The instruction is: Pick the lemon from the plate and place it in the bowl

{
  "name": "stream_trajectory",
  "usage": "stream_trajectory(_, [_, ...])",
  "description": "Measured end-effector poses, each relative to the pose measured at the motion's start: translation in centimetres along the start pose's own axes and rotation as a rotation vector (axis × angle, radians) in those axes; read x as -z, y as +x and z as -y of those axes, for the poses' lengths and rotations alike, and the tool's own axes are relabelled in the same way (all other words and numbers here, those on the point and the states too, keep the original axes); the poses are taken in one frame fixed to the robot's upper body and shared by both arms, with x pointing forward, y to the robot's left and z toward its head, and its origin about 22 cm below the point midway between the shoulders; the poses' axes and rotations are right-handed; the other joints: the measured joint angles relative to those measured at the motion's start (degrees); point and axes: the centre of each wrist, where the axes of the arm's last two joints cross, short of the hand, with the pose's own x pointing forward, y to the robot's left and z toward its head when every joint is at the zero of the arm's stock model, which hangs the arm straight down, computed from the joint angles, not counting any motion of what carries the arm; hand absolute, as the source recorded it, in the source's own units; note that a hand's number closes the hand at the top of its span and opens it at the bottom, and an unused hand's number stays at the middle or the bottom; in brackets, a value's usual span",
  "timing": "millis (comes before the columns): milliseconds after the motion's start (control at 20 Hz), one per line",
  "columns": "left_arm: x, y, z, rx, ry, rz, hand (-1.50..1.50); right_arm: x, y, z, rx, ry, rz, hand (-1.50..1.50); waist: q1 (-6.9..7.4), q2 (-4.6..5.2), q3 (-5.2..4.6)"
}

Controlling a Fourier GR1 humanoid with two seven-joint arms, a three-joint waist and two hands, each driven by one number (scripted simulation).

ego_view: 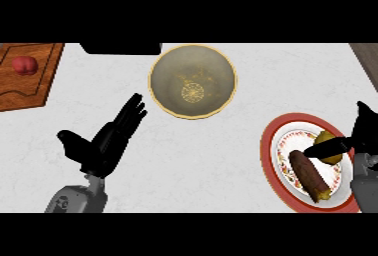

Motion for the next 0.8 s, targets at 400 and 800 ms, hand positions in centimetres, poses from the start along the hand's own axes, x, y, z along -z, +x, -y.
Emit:
stream_trajectory(400, [0.0,-0.3,-0.3,-0.006,0.01,-0.007,0.0,1.6,0.4,-1.2,-0.041,0.087,-0.073,-1.5,-0.64,-0.09,0.06])
stream_trajectory(800, [-0.1,-0.3,-0.8,-0.007,0.016,-0.002,0.0,2.2,0.9,-2.3,-0.082,0.105,-0.082,-1.5,-0.8,-0.12,0.12])
